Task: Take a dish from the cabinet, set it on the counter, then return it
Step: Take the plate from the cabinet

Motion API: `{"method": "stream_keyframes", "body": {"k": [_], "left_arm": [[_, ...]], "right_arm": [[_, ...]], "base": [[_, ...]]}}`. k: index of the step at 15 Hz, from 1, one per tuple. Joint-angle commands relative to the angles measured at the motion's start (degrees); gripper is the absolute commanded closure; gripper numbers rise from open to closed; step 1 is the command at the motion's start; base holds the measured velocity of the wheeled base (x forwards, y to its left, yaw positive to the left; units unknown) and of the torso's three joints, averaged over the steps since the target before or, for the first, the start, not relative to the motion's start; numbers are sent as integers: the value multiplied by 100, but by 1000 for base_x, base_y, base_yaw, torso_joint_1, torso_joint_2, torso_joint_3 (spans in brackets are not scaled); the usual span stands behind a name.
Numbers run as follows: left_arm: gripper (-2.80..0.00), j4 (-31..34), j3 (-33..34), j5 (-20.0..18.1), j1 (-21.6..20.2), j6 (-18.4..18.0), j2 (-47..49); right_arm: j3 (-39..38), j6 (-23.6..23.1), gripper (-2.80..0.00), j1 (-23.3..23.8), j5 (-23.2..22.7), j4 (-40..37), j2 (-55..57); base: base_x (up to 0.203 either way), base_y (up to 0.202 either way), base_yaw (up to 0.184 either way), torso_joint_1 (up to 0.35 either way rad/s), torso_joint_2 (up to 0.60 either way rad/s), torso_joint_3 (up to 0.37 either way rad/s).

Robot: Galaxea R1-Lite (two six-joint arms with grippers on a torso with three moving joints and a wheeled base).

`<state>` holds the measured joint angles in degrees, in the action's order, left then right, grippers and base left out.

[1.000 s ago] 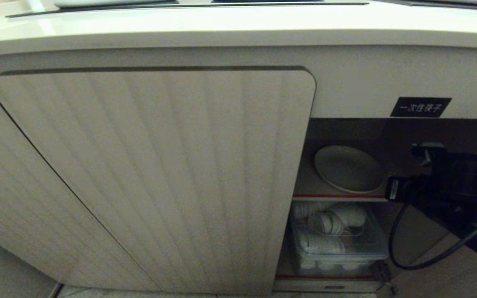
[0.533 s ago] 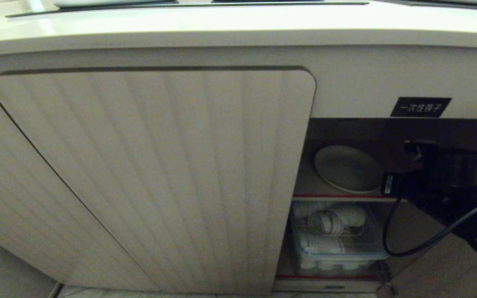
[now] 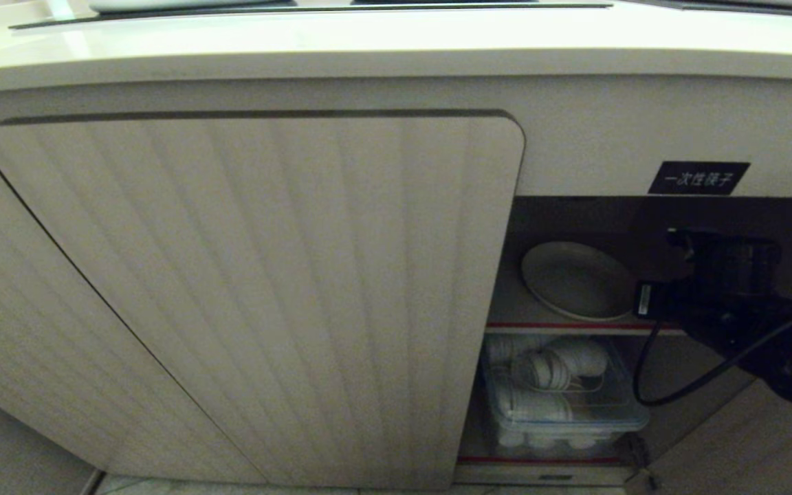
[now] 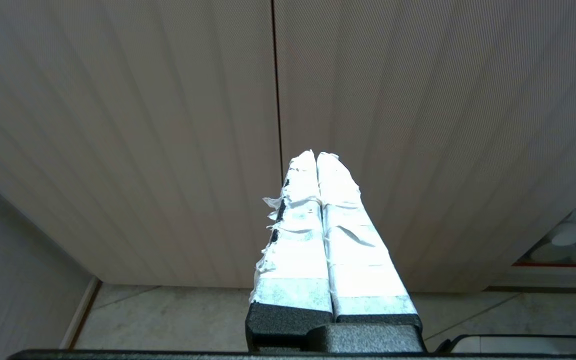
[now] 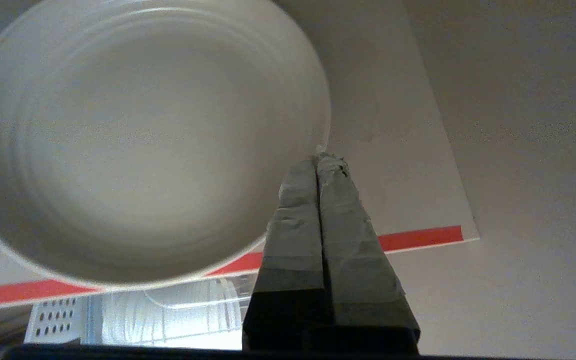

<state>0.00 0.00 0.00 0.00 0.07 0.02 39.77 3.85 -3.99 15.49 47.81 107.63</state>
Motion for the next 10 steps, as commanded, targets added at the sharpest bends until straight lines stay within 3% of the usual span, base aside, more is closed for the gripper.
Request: {"method": "stream_keyframes", "body": {"k": [1,10], "left_arm": [[0,0,0,0,0,2,-2],[0,0,0,0,0,2,-2]], "right_arm": [[50,1,0,-1,16,18,21],[215,72,0,73,139,-290,30]], "base": [[0,0,0,0,0,0],[0,0,0,0,0,0]]}}
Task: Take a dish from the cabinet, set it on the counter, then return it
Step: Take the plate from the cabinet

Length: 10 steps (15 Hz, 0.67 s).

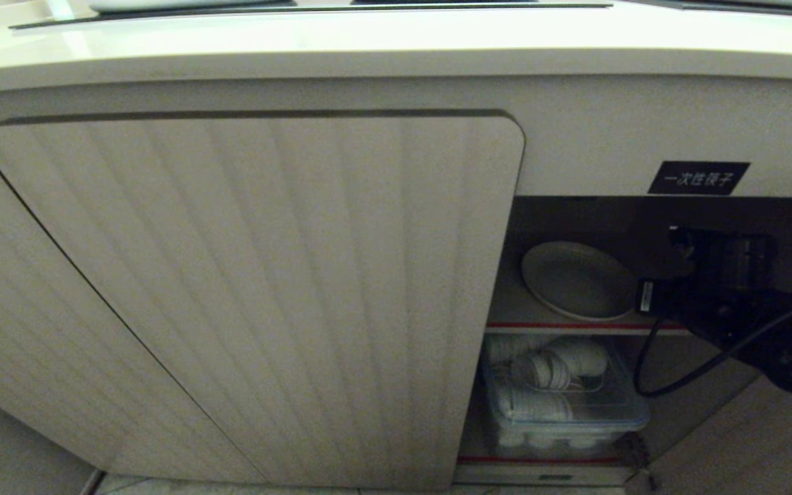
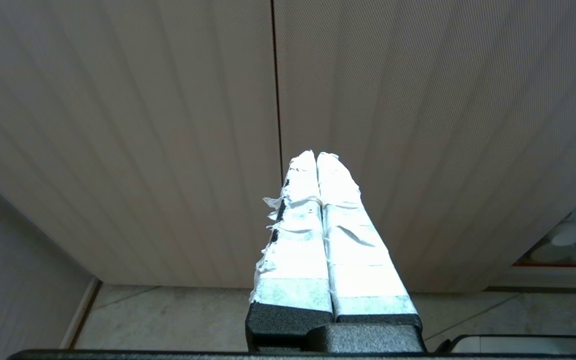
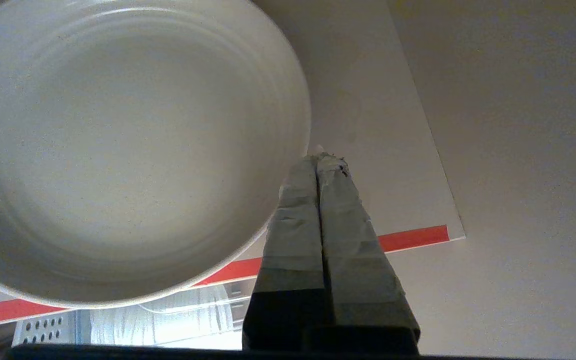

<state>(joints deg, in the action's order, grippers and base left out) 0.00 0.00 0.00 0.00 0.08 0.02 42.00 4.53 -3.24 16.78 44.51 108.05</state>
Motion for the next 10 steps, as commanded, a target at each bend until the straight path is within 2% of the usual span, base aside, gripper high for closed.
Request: {"method": "stream_keyframes", "body": {"k": [1,6,7,8,10], "left_arm": [[0,0,0,0,0,1,-2],[0,0,0,0,0,1,-2],[0,0,0,0,0,1,-2],[0,0,0,0,0,1,-2],[0,0,0,0,0,1,-2]], "right_arm": [[-7,-5,0,-1,9,47,5],[-16,-5,0,-1,78,32,15],[-16,-5,-113,-1,141,31,15],[-16,-5,-280,-1,150,32,15],[1,-5,-280,-1,159,32,15]], "base": [[0,0,0,0,0,0],[0,0,0,0,0,0],[0,0,0,0,0,0],[0,0,0,0,0,0],[0,0,0,0,0,0]]}}
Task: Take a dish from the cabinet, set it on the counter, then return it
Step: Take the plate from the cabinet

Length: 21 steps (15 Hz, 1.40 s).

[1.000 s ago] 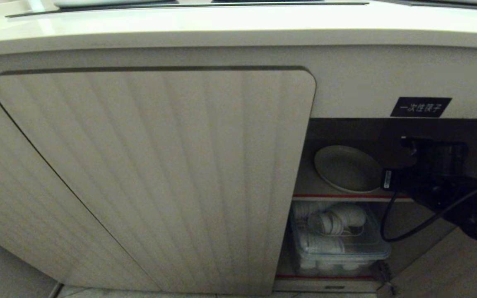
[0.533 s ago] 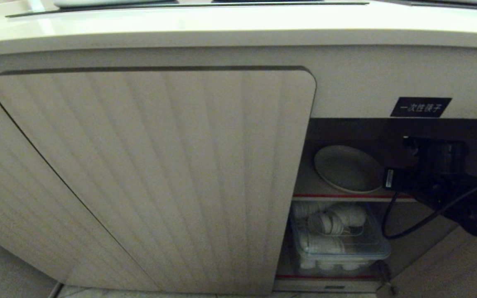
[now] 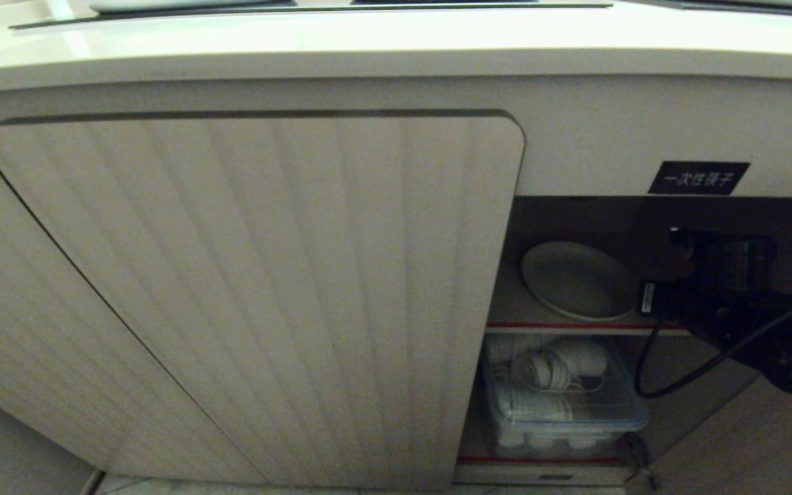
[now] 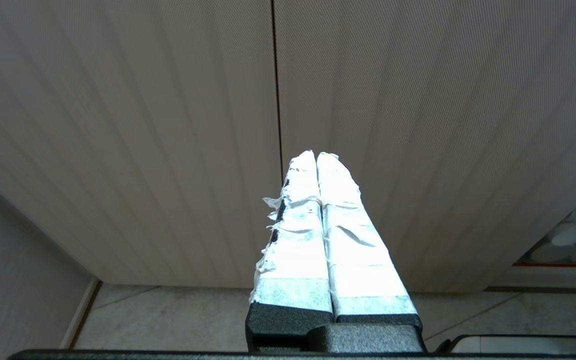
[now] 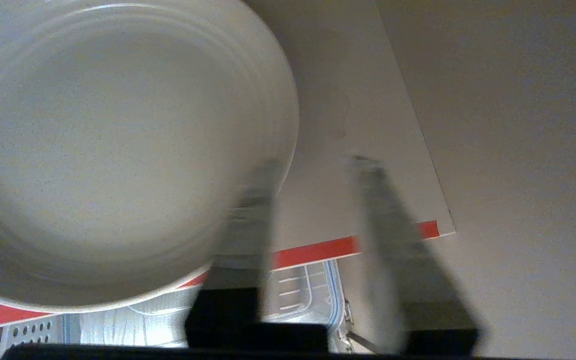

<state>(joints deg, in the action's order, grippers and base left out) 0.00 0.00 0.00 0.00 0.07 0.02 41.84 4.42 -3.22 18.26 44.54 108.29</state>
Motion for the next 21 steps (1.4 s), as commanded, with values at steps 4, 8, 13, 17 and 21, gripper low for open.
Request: {"method": "stream_keyframes", "body": {"k": [4,8,13,17,21], "left_arm": [[0,0,0,0,0,1,-2],[0,0,0,0,0,1,-2],[0,0,0,0,0,1,-2],[0,0,0,0,0,1,-2],[0,0,0,0,0,1,-2]], "right_arm": [[35,-12,-280,-3,14,72,-18],[26,-3,-280,-3,20,89,-36],[9,-3,-280,-3,20,125,-45],[17,-3,-280,-3,20,133,-62],[17,1,-280,-3,117,150,-71]], "base": [[0,0,0,0,0,0],[0,0,0,0,0,0],[0,0,0,0,0,0],[0,0,0,0,0,0],[0,0,0,0,0,0]]}}
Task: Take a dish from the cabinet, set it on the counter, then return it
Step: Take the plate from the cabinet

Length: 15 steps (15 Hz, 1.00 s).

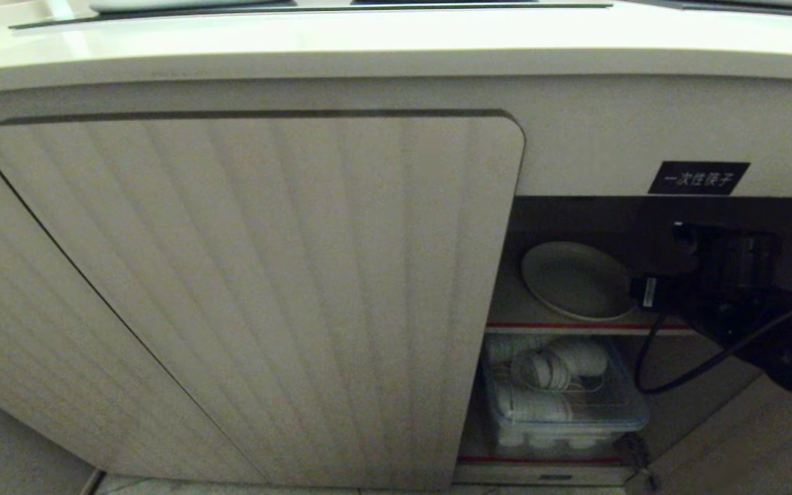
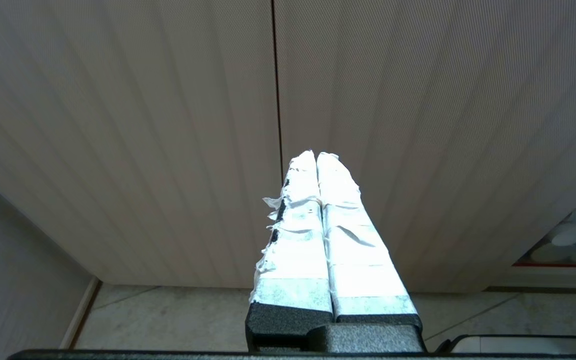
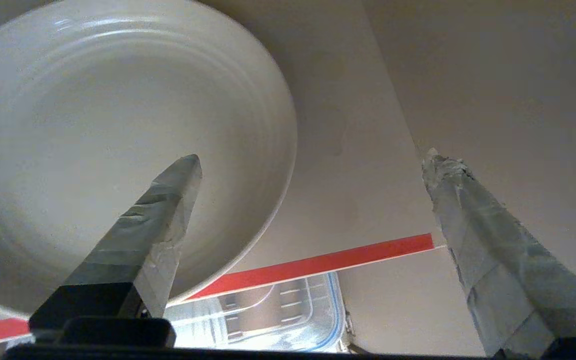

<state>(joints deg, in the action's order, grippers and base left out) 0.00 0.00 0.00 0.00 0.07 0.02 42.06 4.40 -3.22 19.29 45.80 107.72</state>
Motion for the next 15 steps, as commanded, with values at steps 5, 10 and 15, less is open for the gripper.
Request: {"method": "stream_keyframes", "body": {"k": [5,10,15], "left_arm": [[0,0,0,0,0,1,-2],[0,0,0,0,0,1,-2],[0,0,0,0,0,1,-2]], "right_arm": [[-13,114,-280,-30,145,43,13],[4,168,-280,-38,145,61,46],[25,326,-280,-64,145,70,105]], "base": [[0,0,0,0,0,0],[0,0,0,0,0,0],[0,0,0,0,0,0]]}}
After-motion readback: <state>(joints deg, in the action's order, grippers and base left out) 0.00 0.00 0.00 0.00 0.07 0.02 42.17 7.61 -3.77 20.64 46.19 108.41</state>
